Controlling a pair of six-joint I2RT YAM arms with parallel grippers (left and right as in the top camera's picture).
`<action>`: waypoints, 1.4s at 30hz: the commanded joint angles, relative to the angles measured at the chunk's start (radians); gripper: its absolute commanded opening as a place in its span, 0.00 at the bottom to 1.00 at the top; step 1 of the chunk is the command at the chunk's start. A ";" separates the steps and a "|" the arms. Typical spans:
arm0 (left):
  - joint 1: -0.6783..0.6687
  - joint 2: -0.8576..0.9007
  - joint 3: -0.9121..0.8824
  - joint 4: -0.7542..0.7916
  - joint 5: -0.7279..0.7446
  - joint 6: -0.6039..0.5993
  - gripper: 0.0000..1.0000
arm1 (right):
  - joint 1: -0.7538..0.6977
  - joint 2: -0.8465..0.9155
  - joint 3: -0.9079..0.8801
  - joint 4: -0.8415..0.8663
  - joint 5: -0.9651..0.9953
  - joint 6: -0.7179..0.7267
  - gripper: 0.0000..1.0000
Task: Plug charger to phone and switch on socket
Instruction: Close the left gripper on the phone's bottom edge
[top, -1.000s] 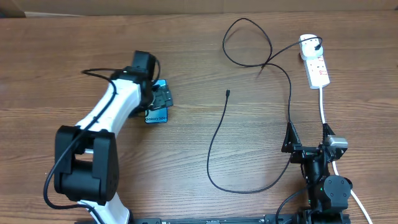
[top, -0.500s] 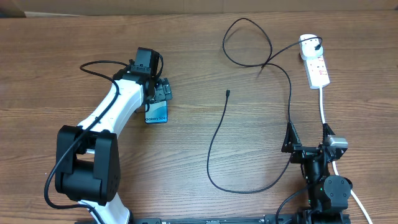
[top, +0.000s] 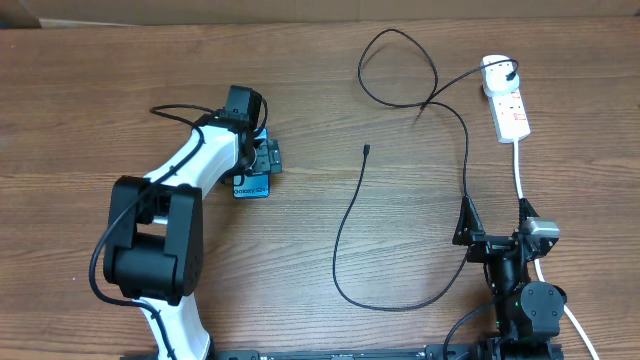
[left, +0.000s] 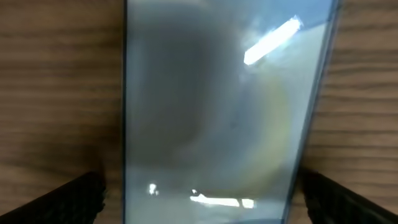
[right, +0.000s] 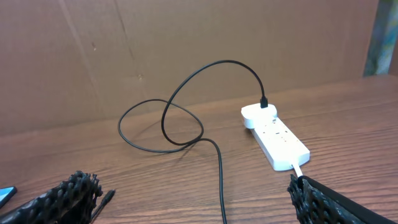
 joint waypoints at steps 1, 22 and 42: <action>-0.003 0.039 0.000 -0.001 0.005 0.035 1.00 | 0.005 -0.012 -0.011 0.006 -0.001 -0.004 1.00; -0.003 0.045 -0.001 0.018 -0.006 0.080 1.00 | 0.005 -0.012 -0.011 0.006 -0.001 -0.004 1.00; -0.002 0.045 -0.043 0.029 0.023 0.076 0.72 | 0.005 -0.012 -0.011 0.006 -0.001 -0.004 1.00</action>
